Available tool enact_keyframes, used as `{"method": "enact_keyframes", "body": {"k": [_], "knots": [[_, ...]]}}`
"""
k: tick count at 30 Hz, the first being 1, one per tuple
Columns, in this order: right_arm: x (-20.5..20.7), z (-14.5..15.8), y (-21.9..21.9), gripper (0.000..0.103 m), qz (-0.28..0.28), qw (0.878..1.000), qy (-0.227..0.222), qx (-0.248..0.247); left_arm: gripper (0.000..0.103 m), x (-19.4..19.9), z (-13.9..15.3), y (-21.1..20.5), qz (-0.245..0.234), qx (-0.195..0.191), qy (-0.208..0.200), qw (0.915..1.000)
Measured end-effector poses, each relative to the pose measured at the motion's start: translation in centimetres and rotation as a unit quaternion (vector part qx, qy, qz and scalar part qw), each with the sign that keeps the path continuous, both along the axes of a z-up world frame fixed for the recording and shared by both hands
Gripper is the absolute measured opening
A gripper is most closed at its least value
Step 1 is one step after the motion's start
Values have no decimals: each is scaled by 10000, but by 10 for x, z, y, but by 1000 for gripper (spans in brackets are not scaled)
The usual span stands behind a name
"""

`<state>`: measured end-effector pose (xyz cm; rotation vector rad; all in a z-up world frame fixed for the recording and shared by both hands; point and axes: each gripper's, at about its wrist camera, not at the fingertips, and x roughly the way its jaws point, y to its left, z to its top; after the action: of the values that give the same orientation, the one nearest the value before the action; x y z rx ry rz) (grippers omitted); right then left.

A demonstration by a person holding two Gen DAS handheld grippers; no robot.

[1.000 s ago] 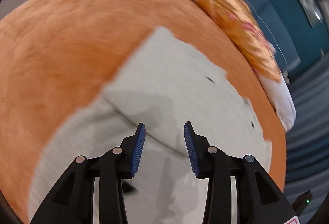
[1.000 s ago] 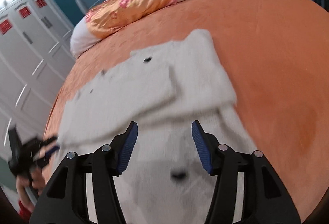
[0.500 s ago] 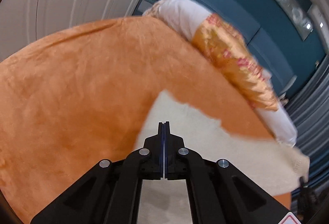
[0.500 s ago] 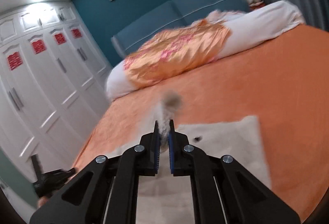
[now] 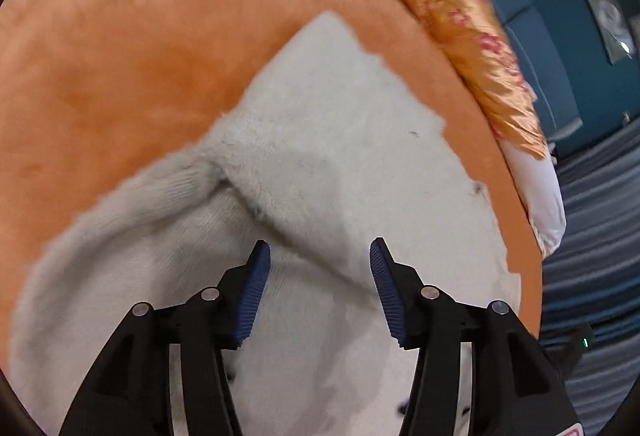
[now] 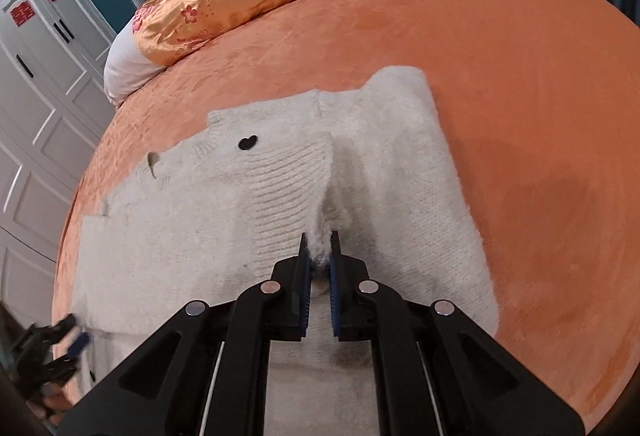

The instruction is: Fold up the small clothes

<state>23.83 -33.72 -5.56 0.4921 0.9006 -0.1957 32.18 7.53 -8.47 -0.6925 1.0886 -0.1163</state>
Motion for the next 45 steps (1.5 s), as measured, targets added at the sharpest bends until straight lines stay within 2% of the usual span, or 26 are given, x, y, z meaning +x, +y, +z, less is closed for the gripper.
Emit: {"method": "enact_keyframes", "body": {"k": [2,3,4,6,7,8,10,11,12,15,16,17,19,20,22,24,26,28,30,33,37,40,45], "knots": [[8,13,10,7,188,9997,-52,-153,19,11,2,9,273,46,-98,9996],[5,25,14,7,283,9992,-256,-141,4,15,8,13,304,164,-213,9992],[-2,49,19,7,459,9959,-782,-13,4,19,20,18,365,256,-438,9980],[-21,87,25,7,698,9819,-1745,244,3,19,36,27,473,511,-750,9948],[-26,90,24,6,709,9778,-1949,298,3,18,43,32,528,754,-865,9920],[-26,84,22,6,641,9791,-1910,274,3,19,47,36,640,1014,-921,9885],[-3,29,15,6,471,9957,-789,89,3,25,37,46,666,1083,-754,9890],[9,-5,13,6,395,9992,-61,-22,3,30,27,47,609,1124,-567,9902],[11,-25,11,6,346,9989,303,-79,3,32,16,45,514,1217,-375,9905],[-12,9,11,6,206,9972,-690,197,4,24,10,39,304,1515,-484,9868],[-17,16,10,6,146,9957,-898,190,4,21,7,37,274,1561,-491,9861],[-13,8,7,6,62,9975,-696,95,4,21,4,36,290,1531,-463,9867],[-2,-25,-1,6,40,9998,80,151,7,19,2,35,320,1571,-448,9860],[-7,-27,-2,6,48,9998,26,215,9,18,3,34,287,1618,-440,9854],[-22,-4,0,8,71,9995,-80,297,17,12,12,33,128,1609,-455,9858],[-51,22,4,10,49,9997,-220,116,27,-3,21,38,-6,1523,-492,9871],[-85,37,9,20,57,9996,-258,-96,38,-28,31,41,-135,1528,-548,9866],[-135,47,15,51,13,9996,-197,-214,53,-64,39,49,-308,1509,-566,9864],[-182,44,20,54,67,9997,-26,-223,63,-100,42,56,-409,1497,-452,9868],[-251,33,28,56,44,9989,425,-200,65,-160,38,72,-512,1440,-173,9881],[-326,12,39,60,-150,9962,755,420,65,-225,24,90,-479,1185,271,9914],[-344,1,50,60,-223,9940,847,657,65,-253,17,93,-395,965,386,9938],[-335,-7,51,66,-393,9919,595,1047,70,-251,17,79,-431,978,273,9939]]}}
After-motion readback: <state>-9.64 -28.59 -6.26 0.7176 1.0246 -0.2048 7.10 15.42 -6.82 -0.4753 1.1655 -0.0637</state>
